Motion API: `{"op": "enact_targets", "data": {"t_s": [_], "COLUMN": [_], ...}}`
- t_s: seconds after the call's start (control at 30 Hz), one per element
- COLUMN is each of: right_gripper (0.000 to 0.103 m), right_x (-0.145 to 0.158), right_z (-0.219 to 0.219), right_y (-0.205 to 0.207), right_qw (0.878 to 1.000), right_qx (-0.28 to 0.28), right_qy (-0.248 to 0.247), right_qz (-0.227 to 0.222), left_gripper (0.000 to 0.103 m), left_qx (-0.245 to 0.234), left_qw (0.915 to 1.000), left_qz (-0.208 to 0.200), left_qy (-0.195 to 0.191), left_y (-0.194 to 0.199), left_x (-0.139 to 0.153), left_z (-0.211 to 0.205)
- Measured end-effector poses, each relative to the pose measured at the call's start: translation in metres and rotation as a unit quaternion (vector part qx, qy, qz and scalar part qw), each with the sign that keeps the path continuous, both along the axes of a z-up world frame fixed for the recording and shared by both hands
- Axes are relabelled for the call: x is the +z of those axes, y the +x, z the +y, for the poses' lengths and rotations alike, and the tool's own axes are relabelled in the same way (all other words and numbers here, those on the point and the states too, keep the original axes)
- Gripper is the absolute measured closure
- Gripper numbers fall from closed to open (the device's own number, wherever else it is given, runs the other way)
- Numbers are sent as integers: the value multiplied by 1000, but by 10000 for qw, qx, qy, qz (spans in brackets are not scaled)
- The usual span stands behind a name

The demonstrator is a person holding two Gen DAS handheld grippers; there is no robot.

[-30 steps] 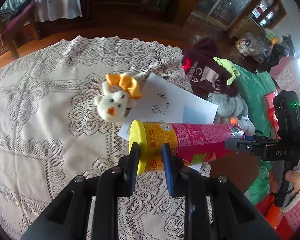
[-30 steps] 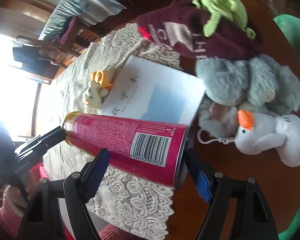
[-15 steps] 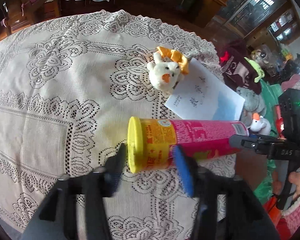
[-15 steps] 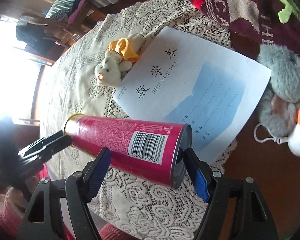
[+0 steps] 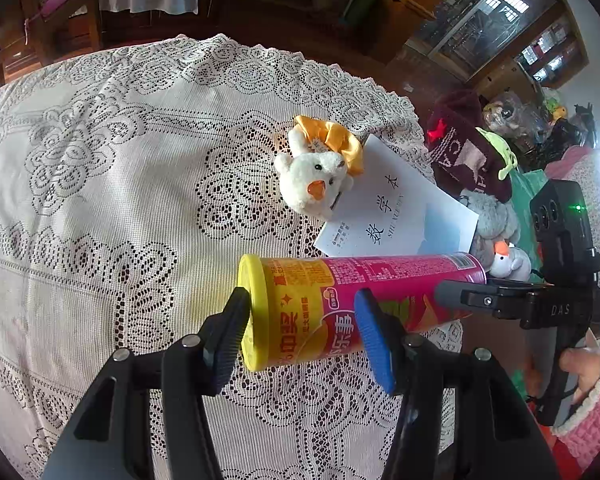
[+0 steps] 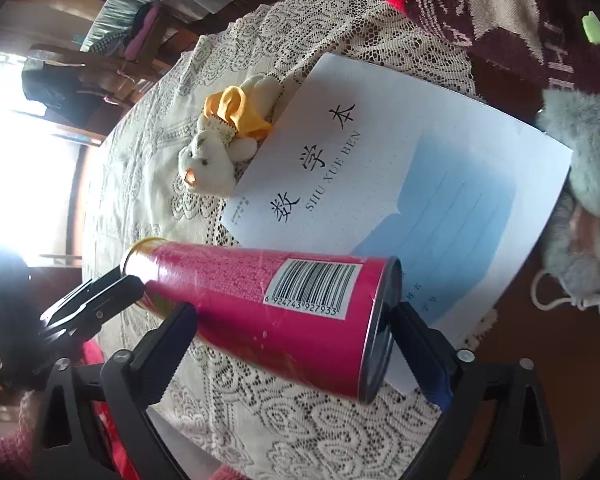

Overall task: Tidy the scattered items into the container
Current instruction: 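Lift the chip can with both tools and carry it over the bin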

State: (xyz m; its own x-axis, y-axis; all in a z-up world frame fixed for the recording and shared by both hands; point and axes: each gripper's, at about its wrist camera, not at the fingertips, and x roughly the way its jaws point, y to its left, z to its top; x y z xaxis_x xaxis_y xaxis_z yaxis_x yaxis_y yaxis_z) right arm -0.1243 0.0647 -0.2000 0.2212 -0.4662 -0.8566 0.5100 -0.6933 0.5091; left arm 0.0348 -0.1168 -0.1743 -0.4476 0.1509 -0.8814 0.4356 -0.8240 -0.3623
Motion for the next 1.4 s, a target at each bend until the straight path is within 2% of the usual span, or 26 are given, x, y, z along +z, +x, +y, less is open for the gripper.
{"op": "enact_targets", "data": {"t_s": [0.17, 0.23, 0.47, 0.67, 0.87, 1.13, 1.4], "right_gripper": [12, 13, 17, 18, 19, 19, 19], "right_x": [15, 27, 78, 127, 159, 162, 167], "right_z": [-3, -3, -21, -79, -156, -245, -324], "right_y": [9, 14, 24, 53, 101, 167, 216], "right_qw": [9992, 9984, 9957, 9885, 9820, 9712, 9550], "right_qx": [339, 459, 503, 918, 1145, 1762, 2462], "right_qy": [-125, -196, -588, -913, -1217, -1436, -1553], "right_qz": [179, 265, 512, 783, 875, 709, 570], "left_gripper": [50, 53, 53, 53, 53, 53, 53], "left_qx": [76, 175, 499, 1018, 1326, 2015, 2891], "left_qw": [9996, 9992, 9960, 9888, 9817, 9664, 9417], "left_qz": [103, 213, 427, 601, 679, 579, 463], "left_qy": [-234, -289, -601, -912, -1189, -1486, -1657], "left_y": [9, 14, 43, 91, 151, 224, 285], "left_x": [14, 28, 78, 125, 161, 174, 179], "left_z": [0, -5, -23, -60, -113, -169, -209]}}
